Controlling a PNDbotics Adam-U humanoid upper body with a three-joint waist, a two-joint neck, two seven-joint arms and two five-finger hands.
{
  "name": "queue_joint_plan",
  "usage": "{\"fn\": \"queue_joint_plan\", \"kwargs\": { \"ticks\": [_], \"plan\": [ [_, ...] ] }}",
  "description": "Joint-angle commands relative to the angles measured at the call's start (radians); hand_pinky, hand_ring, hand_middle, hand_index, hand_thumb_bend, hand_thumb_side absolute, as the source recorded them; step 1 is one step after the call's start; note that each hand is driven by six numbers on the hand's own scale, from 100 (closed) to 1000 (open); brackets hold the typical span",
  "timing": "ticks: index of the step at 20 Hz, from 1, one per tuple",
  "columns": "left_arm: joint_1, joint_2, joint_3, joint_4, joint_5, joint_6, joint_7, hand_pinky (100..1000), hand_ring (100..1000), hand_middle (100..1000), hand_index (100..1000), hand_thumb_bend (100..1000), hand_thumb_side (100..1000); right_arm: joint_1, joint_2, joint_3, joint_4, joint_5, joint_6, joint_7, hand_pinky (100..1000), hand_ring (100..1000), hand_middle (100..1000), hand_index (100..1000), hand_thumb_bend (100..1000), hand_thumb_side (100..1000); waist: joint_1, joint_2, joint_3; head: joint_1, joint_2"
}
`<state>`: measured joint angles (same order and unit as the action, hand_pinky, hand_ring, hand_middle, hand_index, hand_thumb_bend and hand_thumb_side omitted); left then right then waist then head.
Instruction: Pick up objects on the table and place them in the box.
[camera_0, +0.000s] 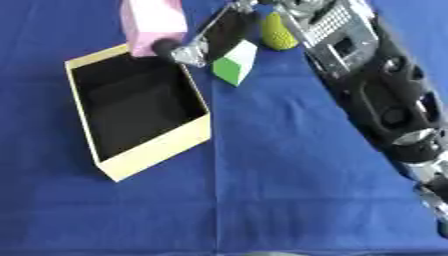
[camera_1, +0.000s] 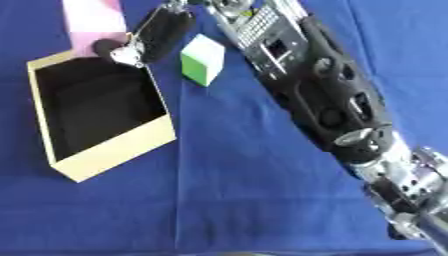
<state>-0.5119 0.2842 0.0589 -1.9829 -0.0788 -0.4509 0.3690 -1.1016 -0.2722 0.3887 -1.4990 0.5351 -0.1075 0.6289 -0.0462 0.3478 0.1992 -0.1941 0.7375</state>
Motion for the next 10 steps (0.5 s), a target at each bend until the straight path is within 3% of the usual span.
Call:
{"fn": "queue_joint_plan", "kwargs": {
  "ticks": [1,5,10],
  "plan": [
    [-0.021,0.000,-0.007,-0.017,0.008,-0.014,-0.007,721,825,763,809,237,602,-0.030,0.047,-0.007,0.095,0.076,-0.043,-0.014,870,778,336,649,100,100,0.003,-0.016,0.007,-0.014,-0.014],
    [-0.024,-0.005,-0.011,-0.017,0.015,-0.011,-0.015,720,827,764,809,234,601,-0.013,0.074,-0.015,0.203,0.162,-0.090,-0.043,869,780,342,653,100,100,0.000,-0.016,0.014,-0.017,-0.016],
    [-0.022,-0.004,-0.012,-0.017,0.018,-0.005,-0.022,719,828,765,810,230,610,0.006,0.101,-0.002,0.271,0.212,-0.140,-0.051,868,790,370,668,100,100,0.000,-0.015,0.017,-0.015,-0.018]
  ]
}}
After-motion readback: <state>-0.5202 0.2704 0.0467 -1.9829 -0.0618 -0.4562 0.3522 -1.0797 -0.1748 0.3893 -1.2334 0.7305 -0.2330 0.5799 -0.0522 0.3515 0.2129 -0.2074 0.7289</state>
